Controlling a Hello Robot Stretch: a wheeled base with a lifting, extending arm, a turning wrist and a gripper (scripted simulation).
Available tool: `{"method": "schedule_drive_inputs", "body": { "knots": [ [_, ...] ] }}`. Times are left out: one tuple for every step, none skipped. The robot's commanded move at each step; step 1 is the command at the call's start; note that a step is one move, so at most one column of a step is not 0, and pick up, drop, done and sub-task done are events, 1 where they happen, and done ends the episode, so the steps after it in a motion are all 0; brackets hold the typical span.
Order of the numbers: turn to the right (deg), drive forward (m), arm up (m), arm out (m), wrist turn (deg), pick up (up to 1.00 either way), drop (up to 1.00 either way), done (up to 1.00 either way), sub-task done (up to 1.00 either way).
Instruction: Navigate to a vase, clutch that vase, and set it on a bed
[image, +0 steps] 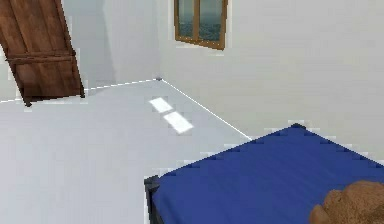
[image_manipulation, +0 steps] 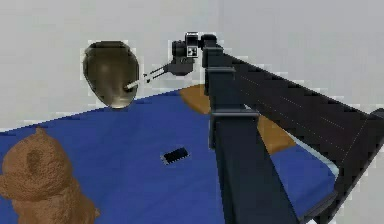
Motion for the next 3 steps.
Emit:
{"method": "schedule_drive_inputs", "body": {
  "knots": [
    [0.0,0.00,-0.26,0.00,0.0,0.00,0.00,0.00,0.00],
    [0.0,0.00,-0.32,0.00,0.0,0.00,0.00,0.00,0.00],
    [0.0,0.00,0.00,0.00,0.0,0.00,1.00,0.00,0.00]
  ]
}}
